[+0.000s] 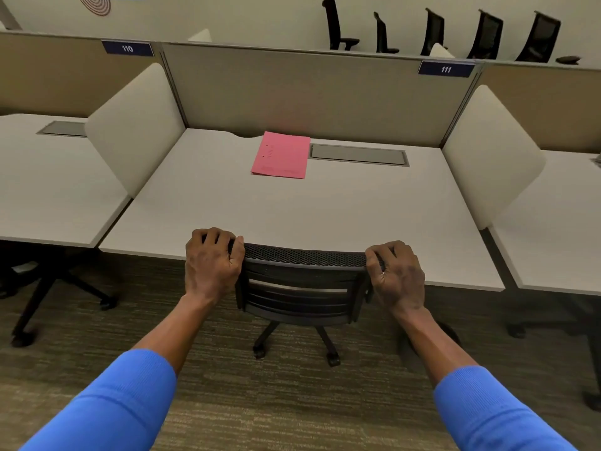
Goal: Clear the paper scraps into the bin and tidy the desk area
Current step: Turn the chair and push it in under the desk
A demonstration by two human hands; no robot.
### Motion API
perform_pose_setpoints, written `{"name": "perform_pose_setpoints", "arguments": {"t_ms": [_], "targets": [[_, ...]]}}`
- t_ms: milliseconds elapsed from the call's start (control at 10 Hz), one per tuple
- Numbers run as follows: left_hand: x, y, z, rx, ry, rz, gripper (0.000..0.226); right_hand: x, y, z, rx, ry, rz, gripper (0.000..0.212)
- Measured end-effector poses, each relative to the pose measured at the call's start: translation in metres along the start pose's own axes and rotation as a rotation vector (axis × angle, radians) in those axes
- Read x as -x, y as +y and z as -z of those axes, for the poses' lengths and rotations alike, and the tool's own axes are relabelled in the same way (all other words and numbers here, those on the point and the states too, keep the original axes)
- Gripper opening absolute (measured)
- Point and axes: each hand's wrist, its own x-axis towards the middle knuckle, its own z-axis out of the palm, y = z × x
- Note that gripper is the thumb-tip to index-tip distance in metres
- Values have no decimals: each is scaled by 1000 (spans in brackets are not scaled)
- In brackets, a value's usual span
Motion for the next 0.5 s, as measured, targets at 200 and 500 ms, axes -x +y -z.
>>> {"name": "perform_pose_setpoints", "arguments": {"t_ms": [200,500], "targets": [[-4,9,20,-95,-87,-44,59,0,-4,9,34,-29,6,55],[-59,39,91,-78,133,-194,63,-45,-45,53,18,22,89,76]]}}
